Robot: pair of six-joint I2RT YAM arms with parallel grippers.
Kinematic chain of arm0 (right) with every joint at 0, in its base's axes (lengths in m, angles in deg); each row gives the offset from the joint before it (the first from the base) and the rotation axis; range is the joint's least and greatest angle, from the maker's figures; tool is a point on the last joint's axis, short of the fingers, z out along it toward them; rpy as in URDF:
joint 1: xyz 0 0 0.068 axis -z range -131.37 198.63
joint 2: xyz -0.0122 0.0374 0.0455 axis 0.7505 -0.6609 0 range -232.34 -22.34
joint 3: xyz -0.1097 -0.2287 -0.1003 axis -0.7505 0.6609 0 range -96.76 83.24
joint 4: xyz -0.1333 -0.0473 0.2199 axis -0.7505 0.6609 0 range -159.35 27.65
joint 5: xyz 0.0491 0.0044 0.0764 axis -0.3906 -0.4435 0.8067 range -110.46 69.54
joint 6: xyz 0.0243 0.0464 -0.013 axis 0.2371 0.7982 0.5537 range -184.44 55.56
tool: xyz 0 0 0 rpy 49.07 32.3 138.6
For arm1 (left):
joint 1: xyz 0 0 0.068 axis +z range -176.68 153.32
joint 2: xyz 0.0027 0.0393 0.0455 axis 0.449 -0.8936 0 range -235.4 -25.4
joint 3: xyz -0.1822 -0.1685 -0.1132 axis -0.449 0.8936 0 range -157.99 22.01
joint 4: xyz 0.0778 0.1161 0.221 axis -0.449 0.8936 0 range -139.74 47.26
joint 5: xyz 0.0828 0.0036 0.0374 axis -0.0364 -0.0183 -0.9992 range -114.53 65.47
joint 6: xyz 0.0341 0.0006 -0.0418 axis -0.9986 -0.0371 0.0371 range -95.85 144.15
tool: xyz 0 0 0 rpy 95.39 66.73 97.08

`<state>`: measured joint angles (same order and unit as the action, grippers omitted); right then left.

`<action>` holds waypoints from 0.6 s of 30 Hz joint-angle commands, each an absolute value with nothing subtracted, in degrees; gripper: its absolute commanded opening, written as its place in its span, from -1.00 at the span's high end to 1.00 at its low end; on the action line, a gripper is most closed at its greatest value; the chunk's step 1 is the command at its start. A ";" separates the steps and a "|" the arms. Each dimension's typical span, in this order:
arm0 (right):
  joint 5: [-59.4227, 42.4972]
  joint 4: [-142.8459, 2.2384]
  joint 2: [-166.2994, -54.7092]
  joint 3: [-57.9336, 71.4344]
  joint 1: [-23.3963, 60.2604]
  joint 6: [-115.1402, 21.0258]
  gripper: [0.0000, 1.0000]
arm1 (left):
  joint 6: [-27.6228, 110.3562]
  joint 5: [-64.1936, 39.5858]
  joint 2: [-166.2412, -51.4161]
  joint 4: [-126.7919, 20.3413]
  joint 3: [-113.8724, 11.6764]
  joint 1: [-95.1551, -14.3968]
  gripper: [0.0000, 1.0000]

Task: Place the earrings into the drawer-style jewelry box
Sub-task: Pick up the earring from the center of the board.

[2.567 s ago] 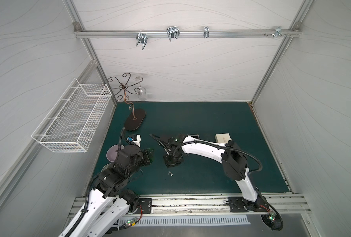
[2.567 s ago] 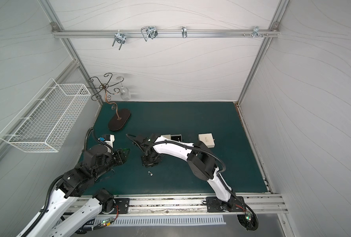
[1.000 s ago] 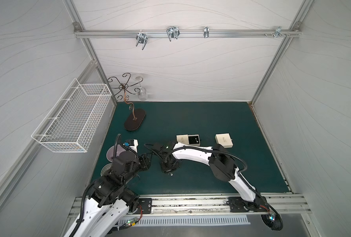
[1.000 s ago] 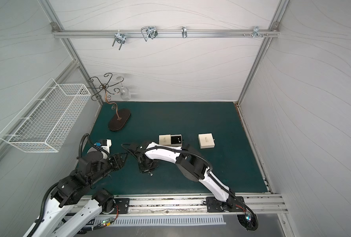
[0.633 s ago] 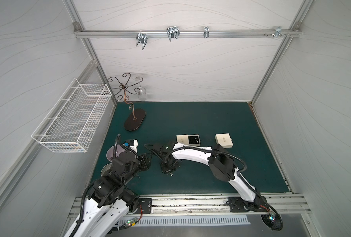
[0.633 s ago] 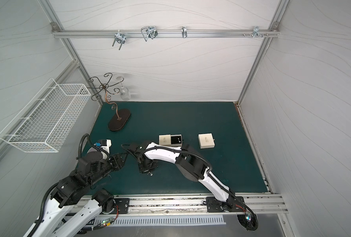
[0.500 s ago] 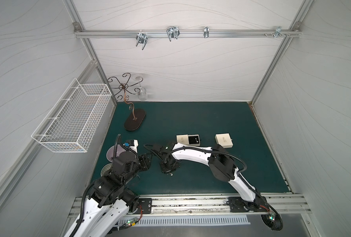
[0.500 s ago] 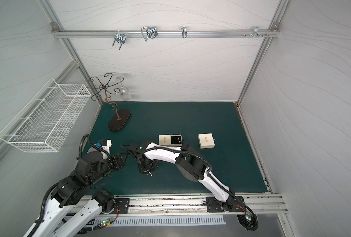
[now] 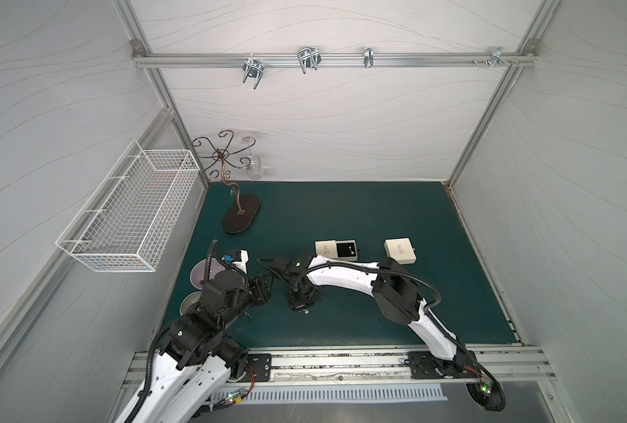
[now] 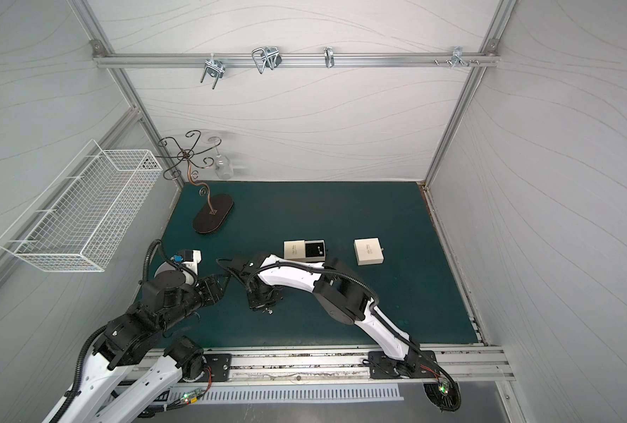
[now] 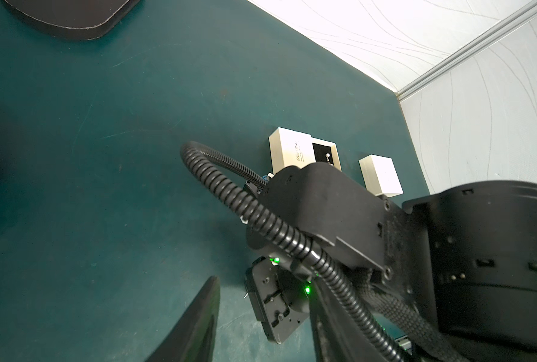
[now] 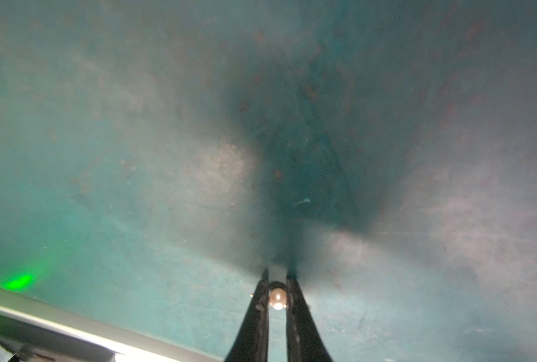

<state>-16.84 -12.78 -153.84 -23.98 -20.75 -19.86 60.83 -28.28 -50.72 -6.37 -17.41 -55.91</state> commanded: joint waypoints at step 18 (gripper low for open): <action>-12.70 -19.38 -141.75 -7.92 -4.98 -25.15 0.72 | 60.67 -10.86 -80.28 -35.87 -12.06 -56.03 0.02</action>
<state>-14.24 -18.44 -144.73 -9.07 -5.80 -23.78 60.96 -15.65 -76.84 -25.73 -12.47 -55.93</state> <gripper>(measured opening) 0.139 0.490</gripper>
